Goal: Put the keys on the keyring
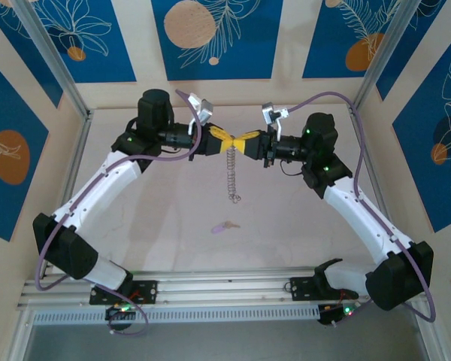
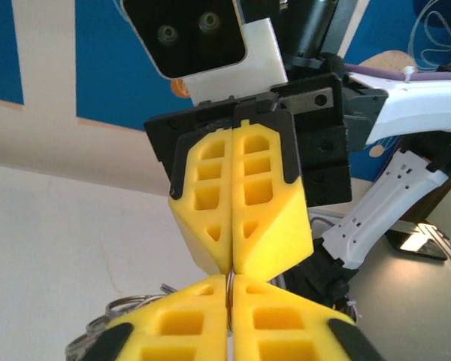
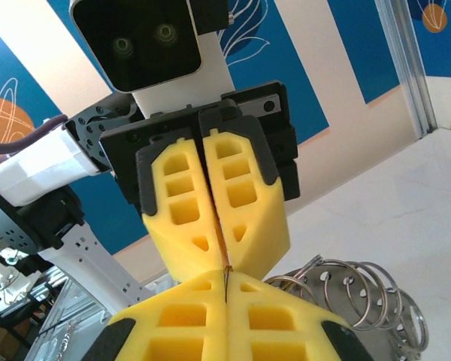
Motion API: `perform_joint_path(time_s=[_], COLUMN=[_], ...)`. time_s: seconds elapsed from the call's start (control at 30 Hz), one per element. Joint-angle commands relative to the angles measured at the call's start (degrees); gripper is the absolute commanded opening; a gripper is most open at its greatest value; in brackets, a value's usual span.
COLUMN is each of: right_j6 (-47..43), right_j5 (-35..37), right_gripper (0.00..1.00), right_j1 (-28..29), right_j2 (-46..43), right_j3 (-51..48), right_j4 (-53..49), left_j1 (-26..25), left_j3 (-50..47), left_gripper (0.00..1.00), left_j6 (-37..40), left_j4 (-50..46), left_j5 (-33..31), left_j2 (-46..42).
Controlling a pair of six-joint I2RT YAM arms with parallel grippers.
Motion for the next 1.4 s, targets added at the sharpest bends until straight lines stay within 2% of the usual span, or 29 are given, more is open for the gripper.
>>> perform_joint_path(time_s=[0.0, 0.03, 0.13, 0.27, 0.4, 0.53, 0.67, 0.83, 0.97, 1.37], right_j6=[1.05, 1.42, 2.11, 2.75, 3.51, 3.56, 0.62, -1.14, -1.91, 1.79], right_j5=[1.98, 2.48, 4.37, 6.95, 8.86, 9.45, 9.43, 9.36, 9.39, 9.30], right_gripper=[0.00, 0.00, 0.00, 0.00, 0.00, 0.00, 0.00, 0.00, 0.00, 0.00], right_j1=[0.33, 0.33, 0.38, 0.57, 0.68, 0.77, 0.85, 0.35, 0.19, 0.07], right_j2=[-2.20, -2.55, -3.76, -5.61, -6.75, -7.44, -8.29, -7.81, -7.45, -5.27], right_j3=[-2.38, -2.95, -4.76, -7.03, -8.68, -8.78, -5.92, -3.59, -2.29, -4.10], right_j4=[1.80, 2.28, 3.01, 3.81, 4.65, 3.90, -2.15, -4.71, -5.74, -0.70], left_j1=[-0.54, -0.54, -0.52, -0.54, -0.52, -0.59, -0.54, -0.54, -0.52, -0.46], left_j3=[-3.81, -5.21, -8.06, -11.27, -11.99, -14.70, -16.01, -15.98, -15.71, -17.07], left_gripper=[0.22, 0.28, 0.38, 0.44, 0.44, 0.45, 0.44, 0.43, 0.43, 0.45], left_j6=[-4.46, -5.00, -5.77, -7.84, -8.14, -10.81, -12.34, -14.25, -12.80, -11.36], left_j4=[8.63, 9.61, 10.51, 11.55, 9.35, 11.79, 12.40, 14.07, 13.38, 13.39], left_j5=[-5.19, -6.82, -10.00, -14.30, -15.41, -15.61, -16.54, -16.37, -17.09, -19.78], left_j2=[-4.02, -5.09, -7.74, -10.69, -11.62, -12.60, -13.15, -12.07, -11.93, -11.91])
